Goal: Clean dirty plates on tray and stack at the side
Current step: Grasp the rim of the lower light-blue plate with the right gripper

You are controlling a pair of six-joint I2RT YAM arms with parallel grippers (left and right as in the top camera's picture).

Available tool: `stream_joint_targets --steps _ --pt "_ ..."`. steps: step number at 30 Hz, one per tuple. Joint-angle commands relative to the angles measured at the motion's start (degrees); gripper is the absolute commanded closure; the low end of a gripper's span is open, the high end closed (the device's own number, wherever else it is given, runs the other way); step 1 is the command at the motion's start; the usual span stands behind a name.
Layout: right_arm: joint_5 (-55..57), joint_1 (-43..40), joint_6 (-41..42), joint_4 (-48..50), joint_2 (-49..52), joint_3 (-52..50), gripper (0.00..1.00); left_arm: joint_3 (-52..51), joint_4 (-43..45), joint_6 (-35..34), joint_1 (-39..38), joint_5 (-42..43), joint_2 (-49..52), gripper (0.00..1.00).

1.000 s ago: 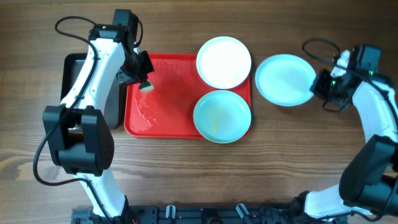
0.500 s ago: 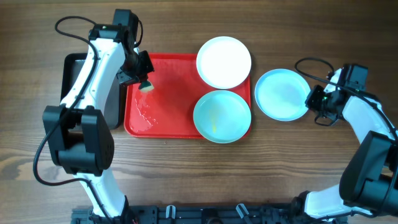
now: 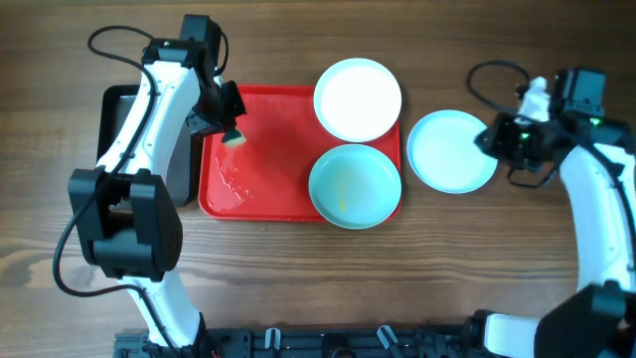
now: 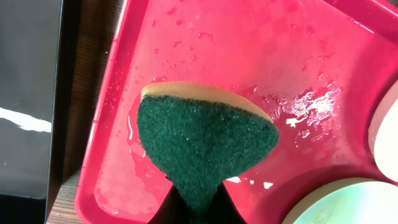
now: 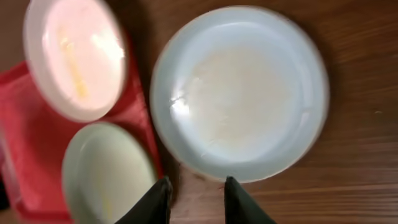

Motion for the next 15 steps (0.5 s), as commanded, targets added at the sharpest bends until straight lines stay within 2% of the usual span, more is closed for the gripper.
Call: stream_joint_targets --steps 1,5,15 --pt "-1.7 6.4 1.3 -1.2 0.7 -1.5 0.71 0.5 0.2 0.3 -0.1 0.7 -0.6 0.96" --pt "-0.2 12.5 7.4 0.3 1.5 -5.7 0.7 0.5 0.2 0.3 -0.1 0.7 -0.6 0.96" --pt "3.9 22.8 15.5 10.4 2.6 -15.4 0.7 0.5 0.2 0.3 -0.1 0.7 -0.6 0.96"
